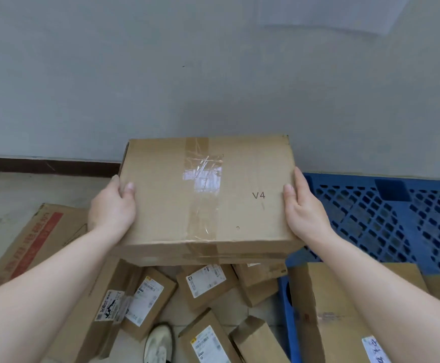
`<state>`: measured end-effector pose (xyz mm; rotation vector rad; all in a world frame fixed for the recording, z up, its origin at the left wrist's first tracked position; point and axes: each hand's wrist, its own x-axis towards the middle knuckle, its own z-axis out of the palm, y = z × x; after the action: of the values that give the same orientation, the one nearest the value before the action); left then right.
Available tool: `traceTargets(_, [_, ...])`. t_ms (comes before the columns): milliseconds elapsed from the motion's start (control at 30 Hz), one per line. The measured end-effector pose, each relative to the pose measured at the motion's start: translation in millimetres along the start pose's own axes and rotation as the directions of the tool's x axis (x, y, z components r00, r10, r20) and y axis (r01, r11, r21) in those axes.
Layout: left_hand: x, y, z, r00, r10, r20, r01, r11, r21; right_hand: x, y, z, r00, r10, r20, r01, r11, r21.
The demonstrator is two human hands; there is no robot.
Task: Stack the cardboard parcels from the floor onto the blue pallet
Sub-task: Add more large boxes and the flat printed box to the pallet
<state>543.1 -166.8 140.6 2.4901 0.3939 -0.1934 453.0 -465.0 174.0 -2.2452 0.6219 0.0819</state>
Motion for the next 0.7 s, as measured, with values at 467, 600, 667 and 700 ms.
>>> traceTargets(467, [-210, 78, 14, 0.988, 0.150, 0.038, -0.147, 0.986, -0.081, -146, 98, -159, 0.994, 0.021, -0.103, -0.022, 1.000, -0.004])
traceTargets(600, [-248, 80, 25, 0.984, 0.165, 0.059, -0.160, 0.984, -0.082, -179, 135, -174, 0.991, 0.042, -0.130, -0.040, 0.999, 0.018])
traceTargets(667, [-267, 82, 31, 0.981, 0.184, 0.063, -0.178, 0.979, -0.095, -194, 153, -184, 0.989, 0.041, -0.139, -0.036, 0.999, 0.037])
traceTargets(700, [-275, 83, 35, 0.979, 0.197, 0.060, -0.191, 0.977, -0.097, -200, 161, -189, 0.989, 0.042, -0.141, -0.035, 0.998, 0.052])
